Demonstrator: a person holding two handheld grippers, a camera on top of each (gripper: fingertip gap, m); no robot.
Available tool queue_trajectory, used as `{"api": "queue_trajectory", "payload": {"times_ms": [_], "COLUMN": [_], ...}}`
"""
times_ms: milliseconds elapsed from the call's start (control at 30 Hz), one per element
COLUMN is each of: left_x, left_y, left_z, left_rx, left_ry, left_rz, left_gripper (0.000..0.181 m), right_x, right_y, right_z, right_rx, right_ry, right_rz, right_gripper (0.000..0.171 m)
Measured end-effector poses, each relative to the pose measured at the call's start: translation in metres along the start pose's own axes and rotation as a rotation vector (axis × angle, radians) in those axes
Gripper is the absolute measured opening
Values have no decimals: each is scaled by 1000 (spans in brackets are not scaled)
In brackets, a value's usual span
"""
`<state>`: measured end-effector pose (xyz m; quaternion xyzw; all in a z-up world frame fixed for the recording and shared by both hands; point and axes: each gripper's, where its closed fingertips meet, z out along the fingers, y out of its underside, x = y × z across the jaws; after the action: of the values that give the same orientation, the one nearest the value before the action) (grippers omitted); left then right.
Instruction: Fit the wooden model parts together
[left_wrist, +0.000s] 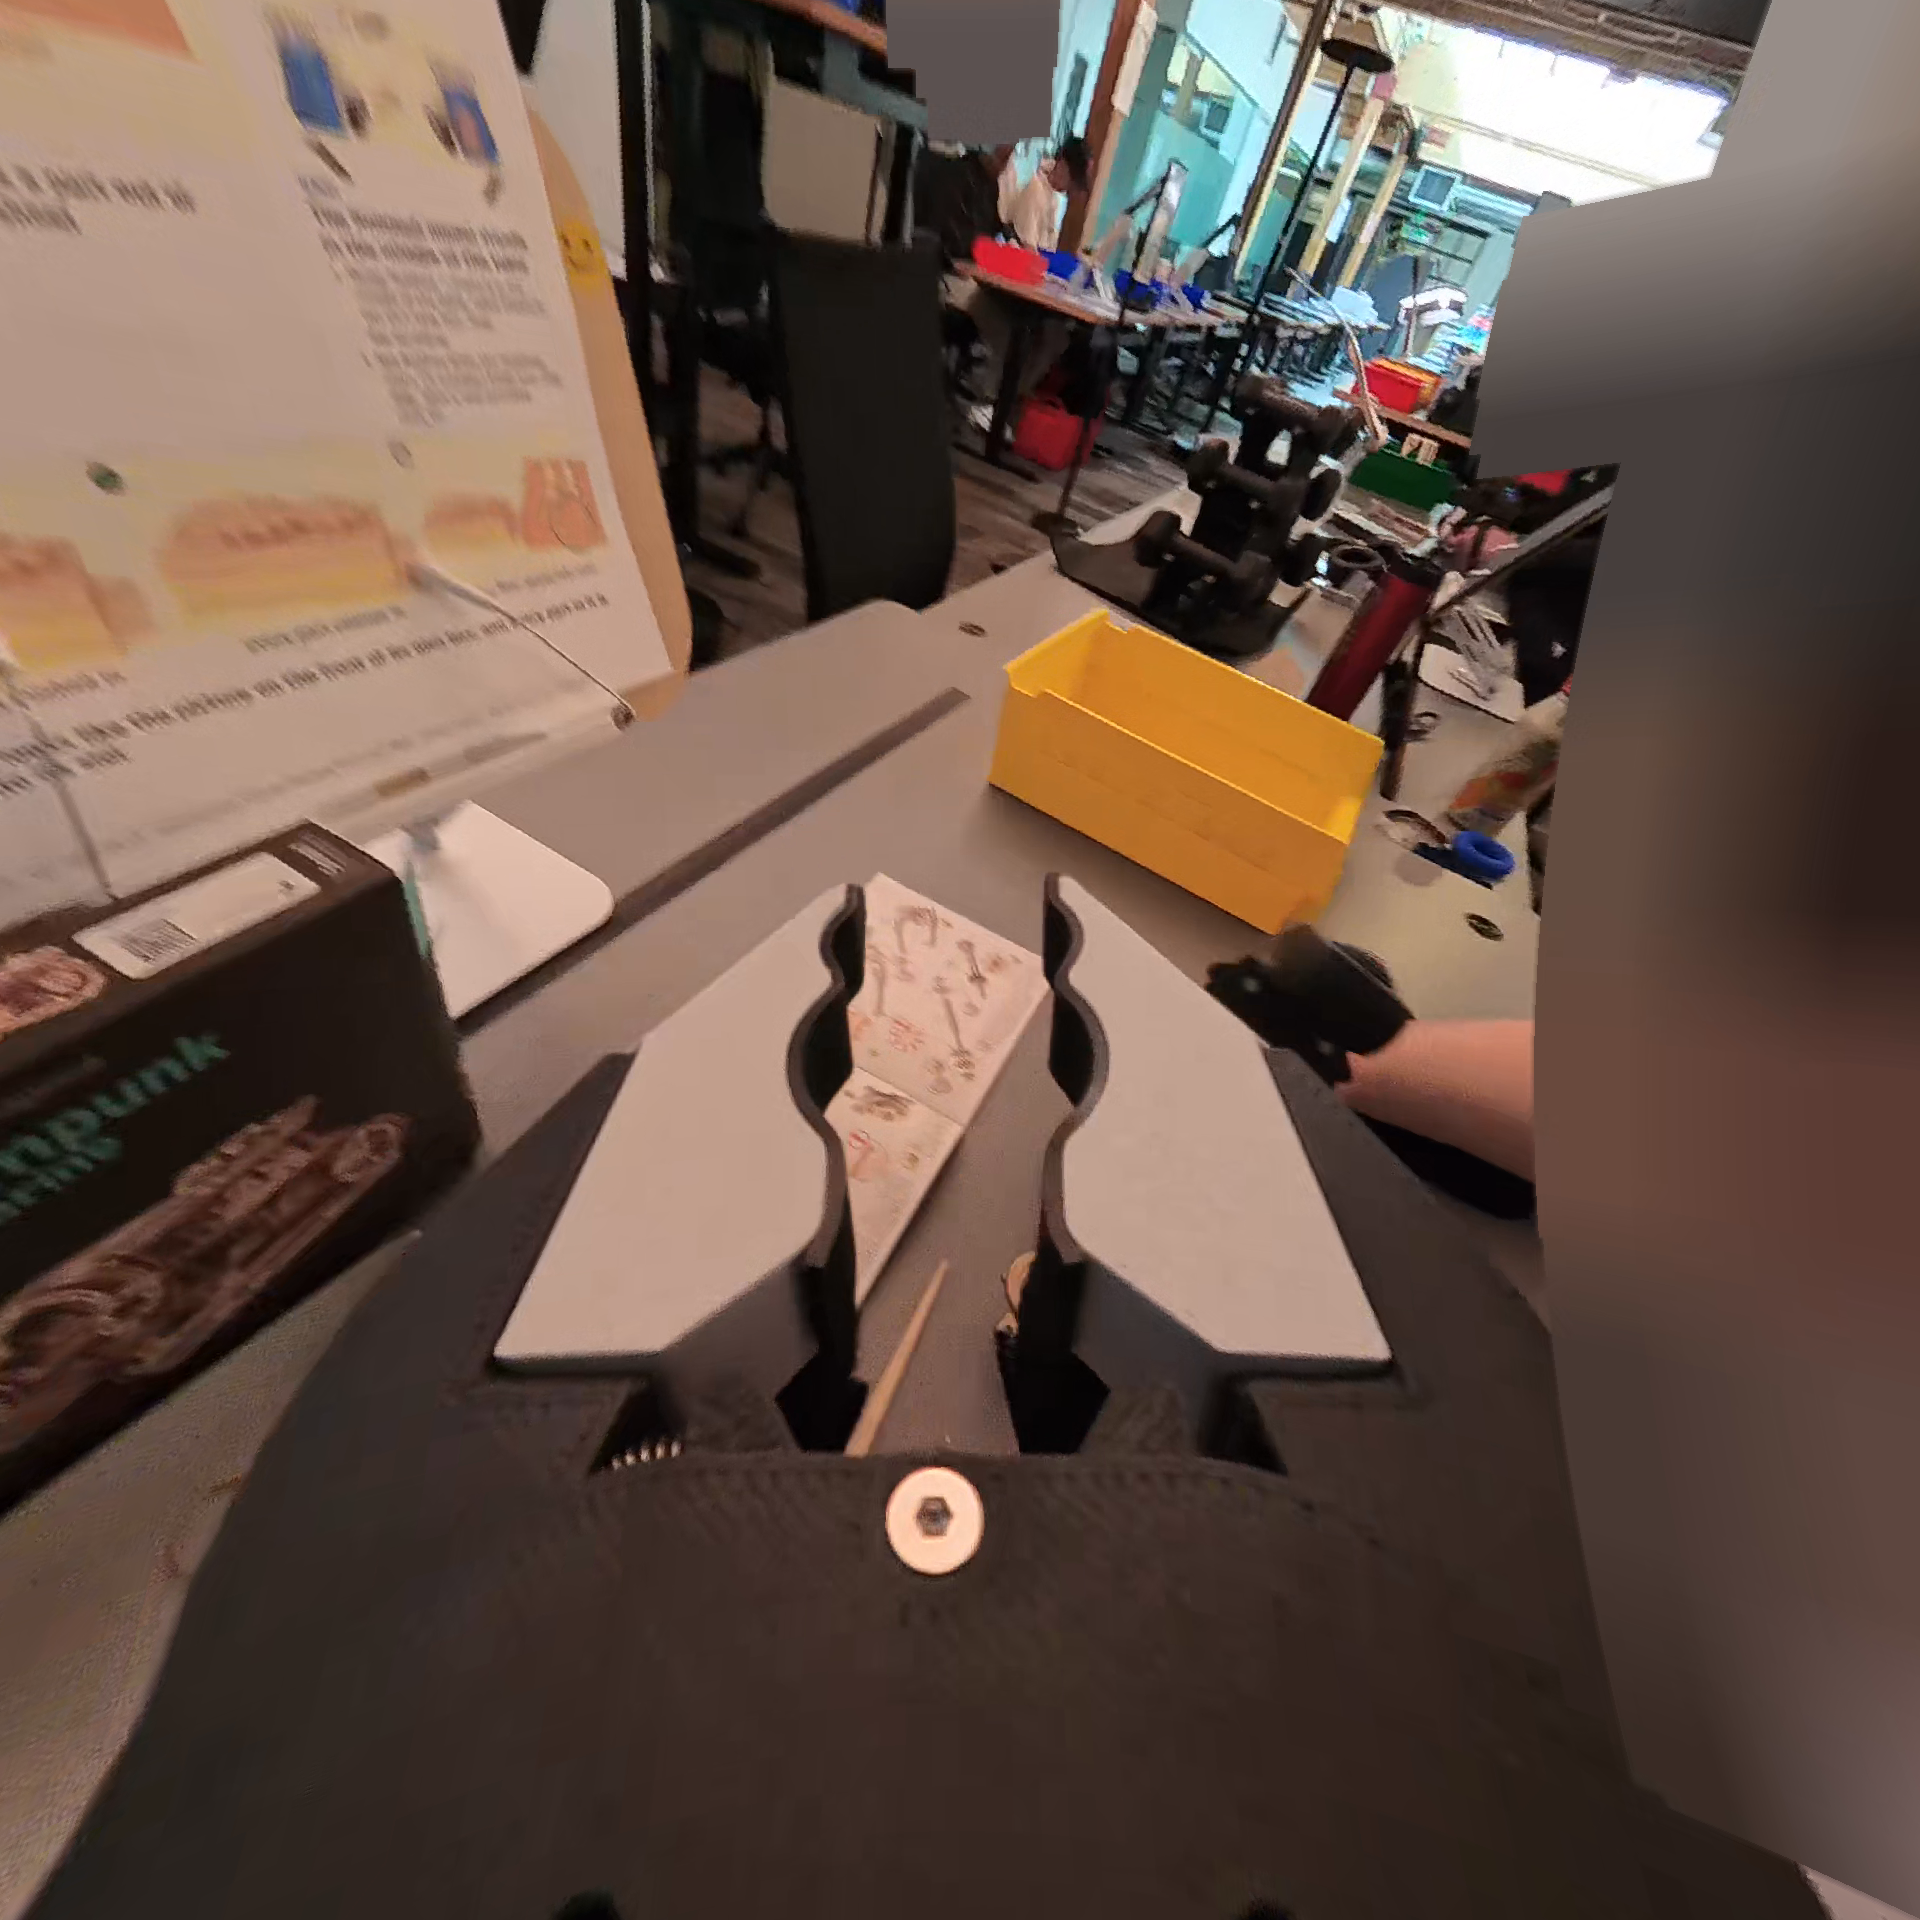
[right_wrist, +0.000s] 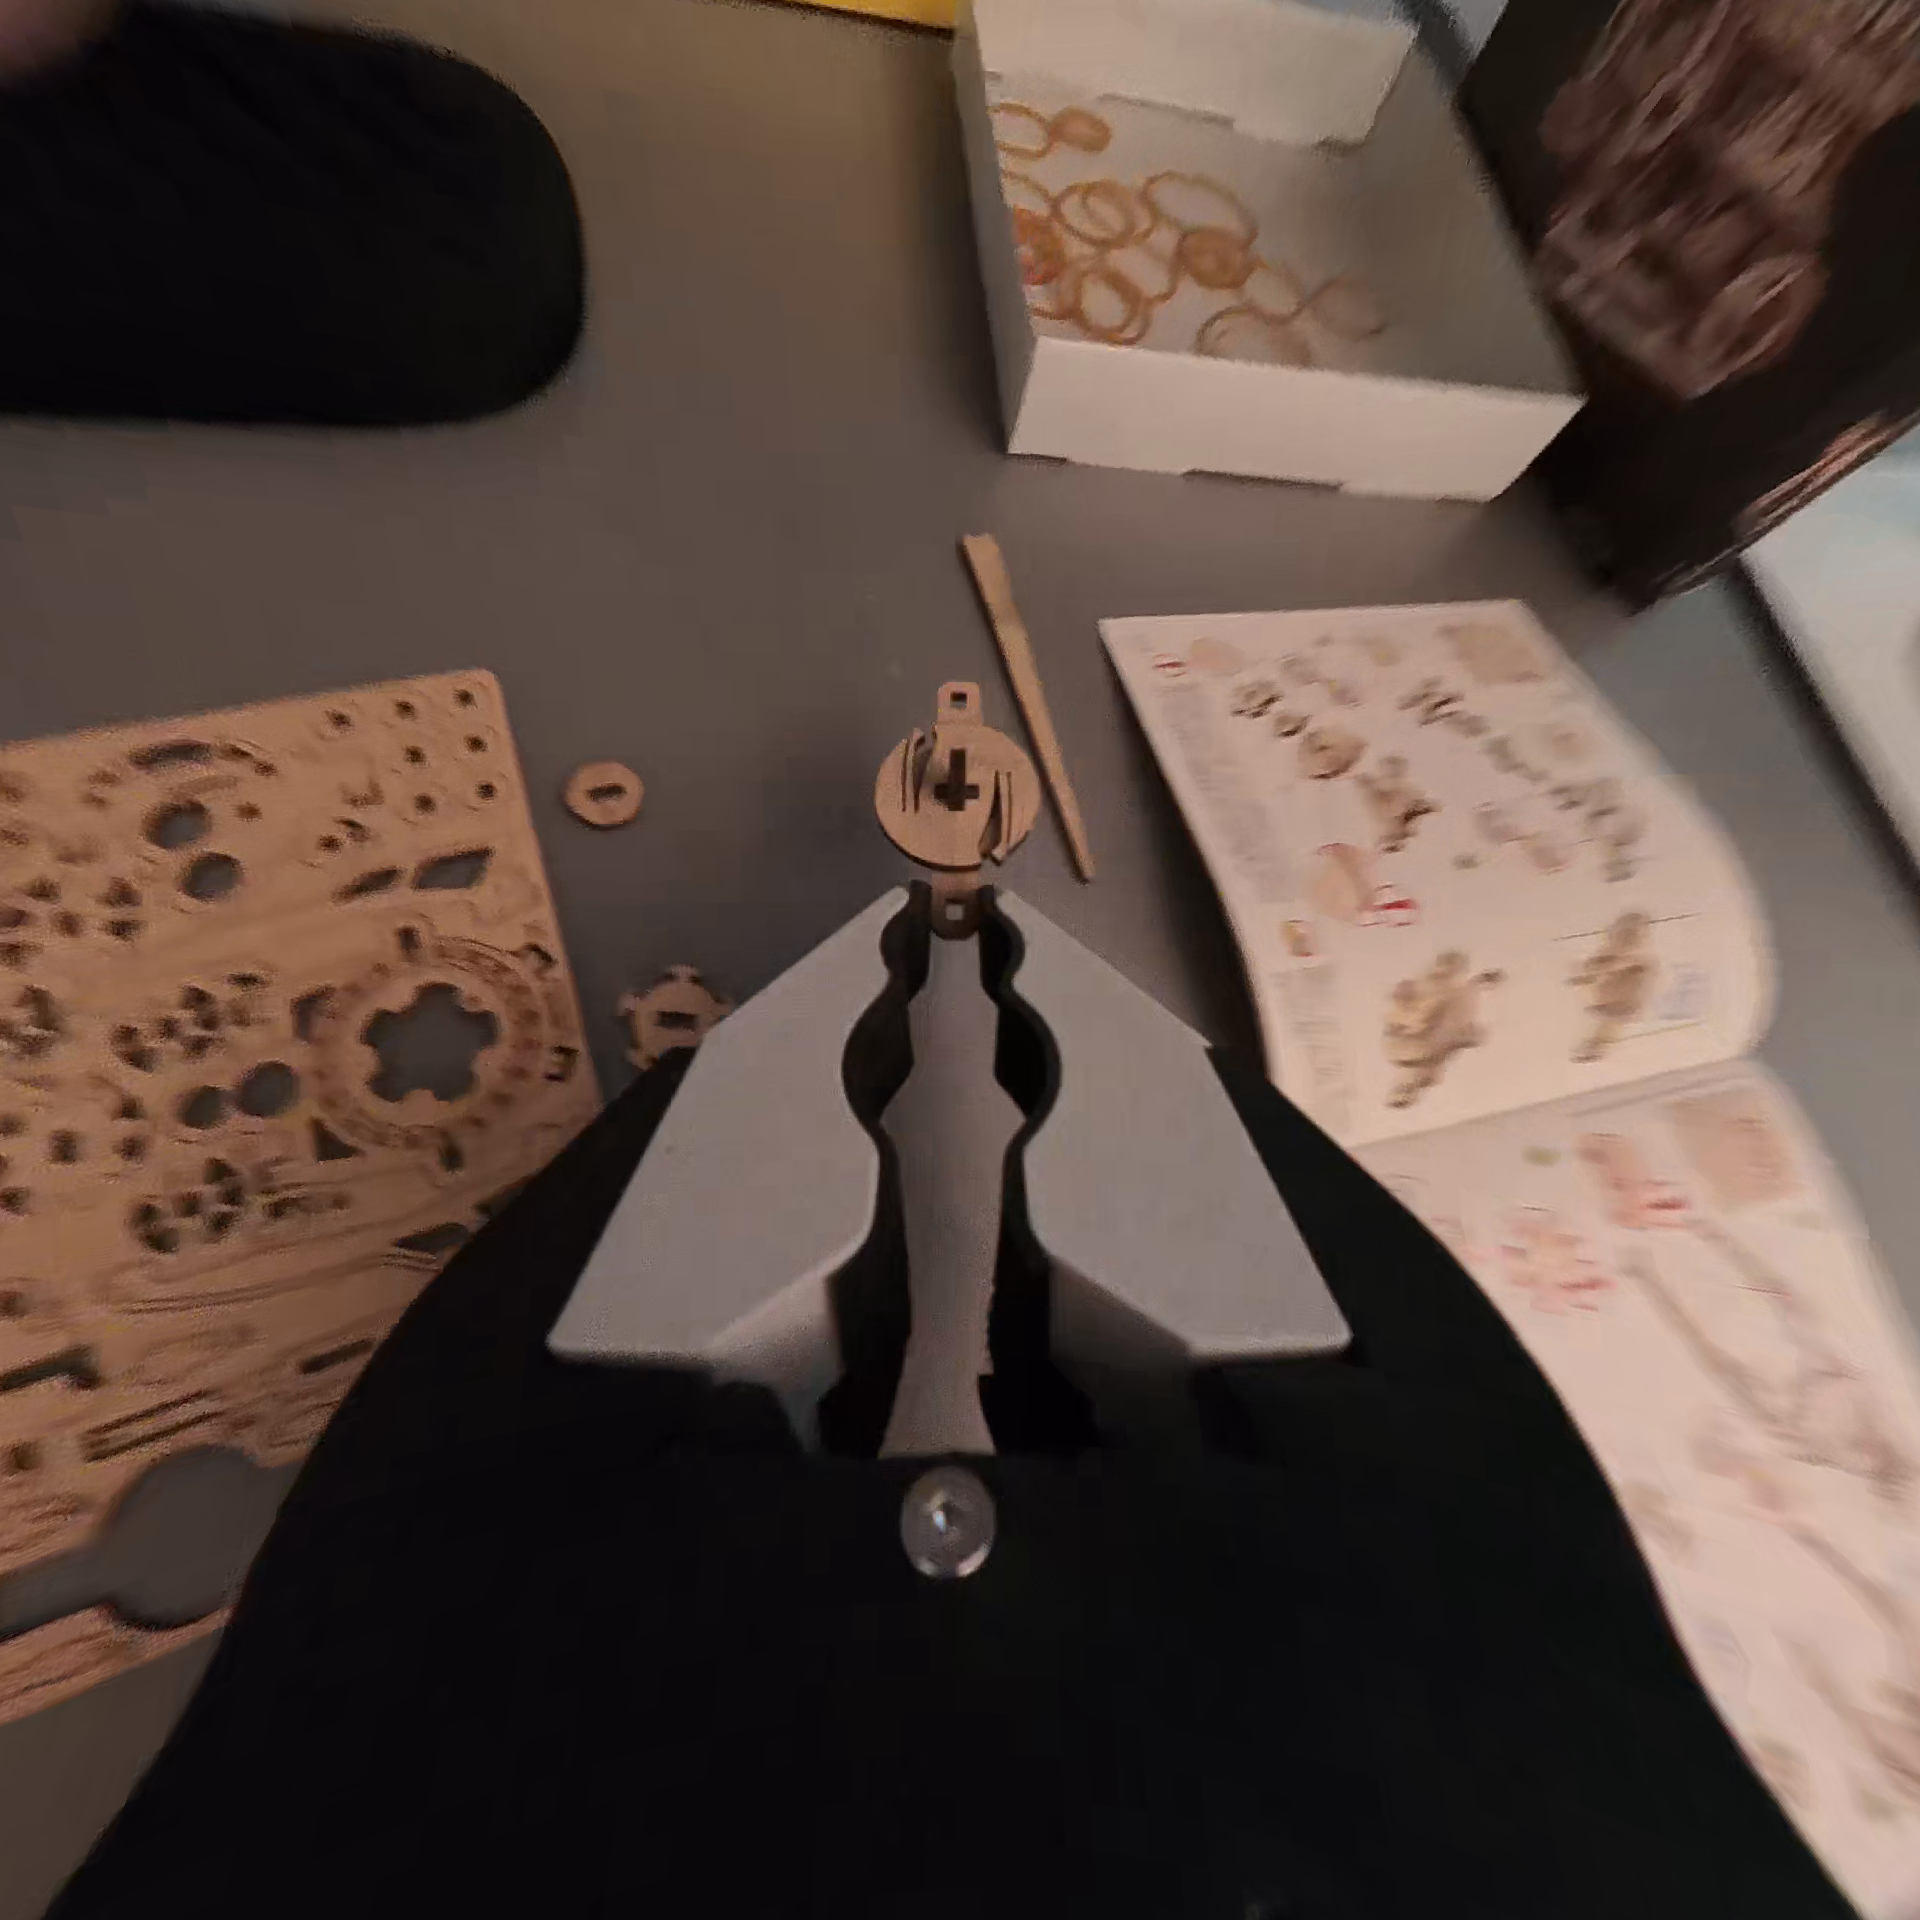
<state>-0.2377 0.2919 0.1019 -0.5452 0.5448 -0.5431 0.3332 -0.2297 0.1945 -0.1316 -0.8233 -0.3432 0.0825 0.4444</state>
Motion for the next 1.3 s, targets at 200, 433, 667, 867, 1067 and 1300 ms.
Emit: {"api": "queue_trajectory", "payload": {"times_ms": [200,433,667,867,1067,1300], "left_x": [3,2,3,4,8,14], "left_y": [18,30,30,29,26,25], "left_z": [7,11,10,8,6,5], "left_rx": [-108,-179,-179,-182,-169,-174], "left_ry": [20,-3,2,5,11,20], "left_rz": [-11,31,32,34,39,63], "left_gripper": [33,32,32,32,32,32], "right_x": [-13,-25,-27,-19,-66,-78], "right_y": [8,15,17,-7,-15,-14], "right_z": [8,14,16,-1,23,32], "right_rx": [-40,-103,-94,-5,-57,-71], "right_ry": [-125,-152,-168,-86,-181,-248], "right_rz": [163,141,123,14,-1,107], "right_gripper": [8,8,12,24,18,20]}}
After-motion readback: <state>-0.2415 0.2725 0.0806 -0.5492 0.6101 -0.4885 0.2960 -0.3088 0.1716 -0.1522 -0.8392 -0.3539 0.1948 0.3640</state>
